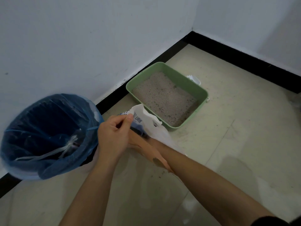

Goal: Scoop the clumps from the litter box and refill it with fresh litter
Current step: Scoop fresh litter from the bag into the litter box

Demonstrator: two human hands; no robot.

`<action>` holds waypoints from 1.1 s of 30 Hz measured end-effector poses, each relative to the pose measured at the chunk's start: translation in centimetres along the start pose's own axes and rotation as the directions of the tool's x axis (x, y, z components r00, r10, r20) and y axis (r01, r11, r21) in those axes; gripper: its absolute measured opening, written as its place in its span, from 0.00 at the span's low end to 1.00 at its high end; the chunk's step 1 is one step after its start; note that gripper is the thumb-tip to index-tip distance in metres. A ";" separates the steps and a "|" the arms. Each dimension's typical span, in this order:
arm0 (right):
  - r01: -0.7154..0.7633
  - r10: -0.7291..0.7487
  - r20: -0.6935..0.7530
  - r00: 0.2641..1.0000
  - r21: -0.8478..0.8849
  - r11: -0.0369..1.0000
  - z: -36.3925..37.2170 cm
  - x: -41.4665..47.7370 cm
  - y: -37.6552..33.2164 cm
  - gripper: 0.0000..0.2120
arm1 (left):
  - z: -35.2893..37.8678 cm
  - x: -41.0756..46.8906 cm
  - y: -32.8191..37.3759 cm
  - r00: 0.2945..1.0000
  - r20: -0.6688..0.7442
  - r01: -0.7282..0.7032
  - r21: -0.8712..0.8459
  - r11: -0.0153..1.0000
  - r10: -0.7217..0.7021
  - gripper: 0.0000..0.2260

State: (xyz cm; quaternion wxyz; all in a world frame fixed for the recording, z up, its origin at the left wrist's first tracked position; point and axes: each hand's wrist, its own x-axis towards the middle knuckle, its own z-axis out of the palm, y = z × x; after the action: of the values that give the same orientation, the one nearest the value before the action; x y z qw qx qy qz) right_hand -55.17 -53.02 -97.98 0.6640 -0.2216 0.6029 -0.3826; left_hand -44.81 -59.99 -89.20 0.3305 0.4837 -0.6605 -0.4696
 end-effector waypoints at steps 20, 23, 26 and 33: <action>0.139 -0.251 -0.300 0.921 -0.350 0.926 -3.9 -8.7 -4.2 0.17 | -2.6 2.1 1.6 0.976 -0.114 0.158 -0.223 0.962 -0.187 0.11; 0.136 -0.233 -0.282 0.931 -0.326 0.936 -4.9 -10.6 -4.1 0.13 | -2.3 1.9 1.7 0.968 -0.065 0.213 -0.297 0.931 -0.242 0.11; 0.134 -0.229 -0.285 0.931 -0.316 0.939 -5.9 -12.2 -4.2 0.16 | -1.9 2.2 1.7 0.935 -0.005 0.316 -0.443 0.839 -0.354 0.07; 0.154 -0.248 -0.319 0.915 -0.294 0.943 -7.6 -14.8 -5.2 0.18 | -0.5 2.1 2.1 0.924 0.100 0.368 -0.494 0.788 -0.369 0.06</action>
State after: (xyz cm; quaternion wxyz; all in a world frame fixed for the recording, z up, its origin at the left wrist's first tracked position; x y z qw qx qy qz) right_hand -63.50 -43.47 -86.07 0.4671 -0.2971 0.7308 -0.3995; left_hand -45.69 -61.97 -87.10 0.3478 0.5004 -0.4074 -0.6802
